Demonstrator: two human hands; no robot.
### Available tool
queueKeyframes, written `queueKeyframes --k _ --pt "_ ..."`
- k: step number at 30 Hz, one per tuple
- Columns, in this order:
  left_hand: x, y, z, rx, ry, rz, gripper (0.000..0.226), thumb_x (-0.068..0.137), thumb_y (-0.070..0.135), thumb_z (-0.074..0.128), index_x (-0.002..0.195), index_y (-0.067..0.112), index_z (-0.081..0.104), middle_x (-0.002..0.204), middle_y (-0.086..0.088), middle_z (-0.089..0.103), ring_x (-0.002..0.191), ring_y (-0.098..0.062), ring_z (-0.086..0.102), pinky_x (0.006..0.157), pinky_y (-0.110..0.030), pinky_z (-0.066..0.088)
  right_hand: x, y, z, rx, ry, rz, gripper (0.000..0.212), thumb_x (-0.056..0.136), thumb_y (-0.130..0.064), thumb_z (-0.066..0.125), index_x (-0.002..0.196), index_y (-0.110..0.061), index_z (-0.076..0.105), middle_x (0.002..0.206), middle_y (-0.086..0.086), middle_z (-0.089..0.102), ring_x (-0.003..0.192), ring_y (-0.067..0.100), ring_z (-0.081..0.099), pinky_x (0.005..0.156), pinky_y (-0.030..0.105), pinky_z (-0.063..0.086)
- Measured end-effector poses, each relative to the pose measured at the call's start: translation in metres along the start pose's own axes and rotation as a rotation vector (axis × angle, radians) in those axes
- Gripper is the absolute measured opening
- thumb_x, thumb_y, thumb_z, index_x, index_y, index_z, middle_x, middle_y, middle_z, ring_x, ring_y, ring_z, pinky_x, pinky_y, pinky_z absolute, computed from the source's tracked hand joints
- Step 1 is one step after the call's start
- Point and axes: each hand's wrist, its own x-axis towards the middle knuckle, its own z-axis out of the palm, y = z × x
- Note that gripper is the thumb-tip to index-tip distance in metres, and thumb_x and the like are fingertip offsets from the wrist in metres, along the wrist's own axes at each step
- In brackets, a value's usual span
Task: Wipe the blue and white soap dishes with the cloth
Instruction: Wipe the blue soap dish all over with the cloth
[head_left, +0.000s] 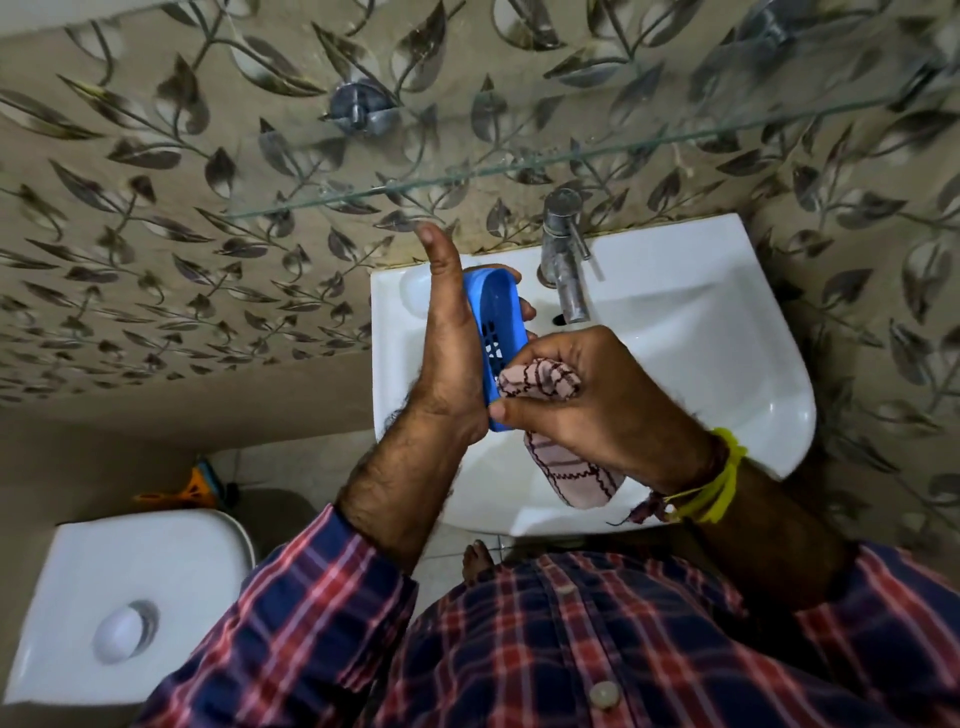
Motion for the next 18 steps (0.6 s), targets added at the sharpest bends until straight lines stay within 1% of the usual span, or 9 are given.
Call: queueKeyframes --k 2,4,6,8,11,12,14,15,18 --pt "-0.001 0.004 0.003 -0.027 -0.035 -0.04 0.089 0.078 0.091 0.028 0.09 0.016 0.074 0.073 -0.008 0.067 0.058 -0.021 0.061 0.06 -0.031 0.054 0.001 -0.002 -0.006 0.035 -0.004 -0.003 0.011 0.077 0.001 0.081 0.08 0.004 0.071 0.075 0.017 0.073 0.065 0.013 0.067 0.062 0.027 0.057" --pt "-0.004 0.003 0.001 -0.031 -0.083 -0.06 0.09 0.071 0.092 0.03 0.102 0.021 0.076 0.087 -0.011 0.068 0.075 -0.026 0.066 0.076 -0.04 0.058 0.003 -0.002 -0.011 0.108 0.011 0.013 0.011 0.079 0.003 0.078 0.079 0.007 0.068 0.075 0.023 0.069 0.066 0.019 0.065 0.063 0.034 0.056" --pt "-0.013 -0.012 -0.003 0.022 -0.15 -0.024 0.09 0.079 0.087 0.024 0.116 0.022 0.073 0.1 -0.011 0.074 0.094 -0.028 0.072 0.086 -0.043 0.059 0.003 -0.002 -0.013 0.209 0.018 0.046 0.01 0.08 0.004 0.076 0.079 0.008 0.067 0.068 0.016 0.066 0.064 0.017 0.063 0.059 0.028 0.054" --pt "-0.023 -0.029 -0.004 0.045 -0.173 0.024 0.081 0.092 0.079 0.021 0.124 0.024 0.071 0.109 -0.011 0.078 0.106 -0.027 0.074 0.088 -0.039 0.06 0.003 -0.002 -0.013 0.245 0.015 0.05 0.007 0.081 0.007 0.074 0.079 0.009 0.067 0.068 0.011 0.067 0.064 0.016 0.063 0.059 0.026 0.053" --pt "-0.027 -0.037 0.0 0.026 -0.104 0.019 0.071 0.096 0.074 0.029 0.105 0.026 0.08 0.097 -0.008 0.081 0.098 -0.021 0.077 0.08 -0.031 0.061 0.001 0.001 -0.012 0.186 0.018 0.004 0.007 0.081 0.008 0.074 0.082 0.012 0.068 0.075 0.024 0.07 0.07 0.02 0.065 0.067 0.032 0.056" --pt "-0.024 -0.036 0.0 0.037 -0.086 0.009 0.07 0.096 0.074 0.03 0.101 0.026 0.081 0.093 -0.007 0.081 0.096 -0.02 0.078 0.079 -0.03 0.061 0.001 0.002 -0.012 0.141 0.007 -0.013 0.008 0.081 0.006 0.075 0.083 0.01 0.069 0.078 0.025 0.071 0.071 0.019 0.066 0.068 0.031 0.056" --pt "-0.022 -0.036 -0.001 0.043 -0.066 -0.017 0.071 0.095 0.076 0.033 0.107 0.024 0.08 0.095 -0.01 0.081 0.098 -0.023 0.078 0.083 -0.034 0.061 0.0 0.001 -0.015 0.064 -0.044 -0.03 0.008 0.081 0.004 0.077 0.085 0.007 0.071 0.077 0.017 0.073 0.071 0.013 0.068 0.068 0.024 0.056" --pt "-0.022 -0.036 -0.002 0.036 -0.06 -0.03 0.072 0.094 0.077 0.034 0.11 0.023 0.079 0.097 -0.012 0.08 0.099 -0.025 0.077 0.086 -0.036 0.06 0.0 0.0 -0.018 0.04 -0.073 -0.039 0.008 0.08 0.004 0.077 0.085 0.005 0.071 0.077 0.015 0.073 0.07 0.014 0.068 0.068 0.024 0.056" --pt "-0.019 -0.032 -0.007 0.004 -0.065 -0.046 0.074 0.091 0.079 0.037 0.097 0.021 0.083 0.092 -0.01 0.08 0.091 -0.023 0.078 0.084 -0.035 0.062 0.004 -0.001 -0.018 -0.054 -0.134 -0.09 0.015 0.077 0.003 0.081 0.089 0.003 0.071 0.082 0.017 0.071 0.075 0.028 0.07 0.072 0.039 0.059"
